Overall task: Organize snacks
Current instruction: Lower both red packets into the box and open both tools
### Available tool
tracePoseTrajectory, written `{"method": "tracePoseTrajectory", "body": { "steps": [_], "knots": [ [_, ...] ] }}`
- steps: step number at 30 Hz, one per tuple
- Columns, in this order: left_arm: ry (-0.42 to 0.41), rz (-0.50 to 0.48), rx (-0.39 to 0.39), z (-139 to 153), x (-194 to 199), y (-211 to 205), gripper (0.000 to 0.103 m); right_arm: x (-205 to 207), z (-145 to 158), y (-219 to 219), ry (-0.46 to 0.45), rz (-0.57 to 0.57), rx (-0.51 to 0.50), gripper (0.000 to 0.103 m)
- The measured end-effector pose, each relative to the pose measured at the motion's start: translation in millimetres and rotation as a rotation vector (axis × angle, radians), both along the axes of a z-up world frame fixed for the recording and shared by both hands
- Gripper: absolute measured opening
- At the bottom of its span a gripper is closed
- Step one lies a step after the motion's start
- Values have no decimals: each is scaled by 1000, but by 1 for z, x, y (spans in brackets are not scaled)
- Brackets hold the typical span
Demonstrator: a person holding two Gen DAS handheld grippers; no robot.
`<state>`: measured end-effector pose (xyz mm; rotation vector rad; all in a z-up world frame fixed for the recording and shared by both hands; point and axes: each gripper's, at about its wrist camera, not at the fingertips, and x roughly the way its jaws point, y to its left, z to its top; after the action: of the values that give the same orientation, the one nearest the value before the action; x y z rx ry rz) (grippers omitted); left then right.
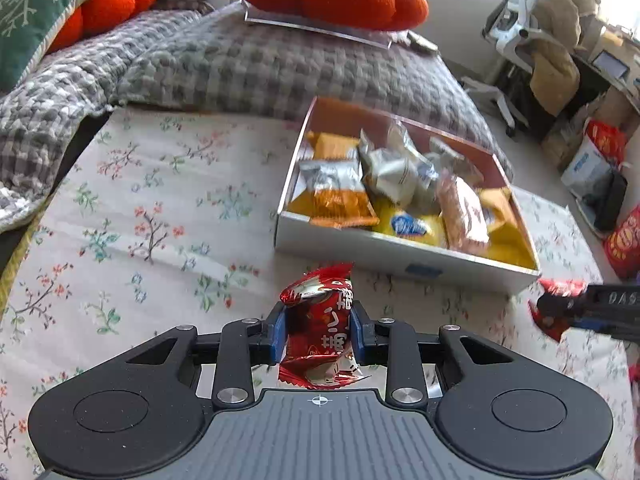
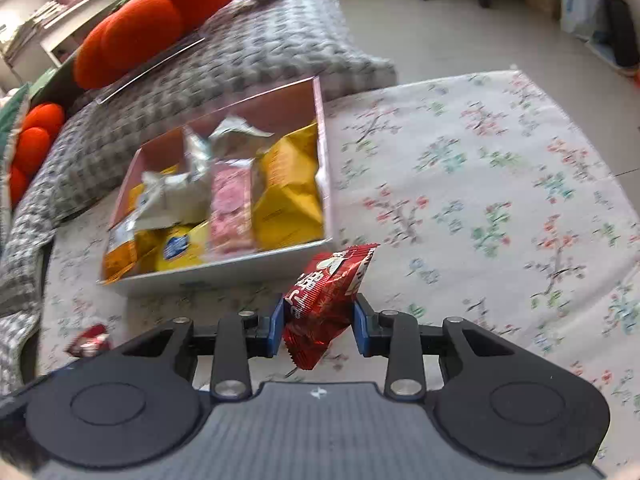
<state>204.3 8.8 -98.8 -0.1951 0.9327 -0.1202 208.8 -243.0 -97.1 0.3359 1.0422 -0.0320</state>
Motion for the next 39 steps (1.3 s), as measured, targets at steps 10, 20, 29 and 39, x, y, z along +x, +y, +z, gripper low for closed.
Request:
{"method": "tracePoseTrajectory", "body": {
  "steps": [10, 20, 29, 39],
  "knots": [
    [-52, 10, -36, 6, 21, -11, 29, 7, 7, -2, -64, -33, -58, 31],
    [-109, 16, -141, 11, 52, -17, 29, 17, 9, 3, -140, -47, 11, 31],
    [-128, 51, -197, 1, 83, -28, 31, 40, 1, 27, -144, -60, 253, 32],
    [-170, 65, -239, 15, 81, -6, 62, 49, 2, 29, -211, -102, 350, 59]
  ]
}}
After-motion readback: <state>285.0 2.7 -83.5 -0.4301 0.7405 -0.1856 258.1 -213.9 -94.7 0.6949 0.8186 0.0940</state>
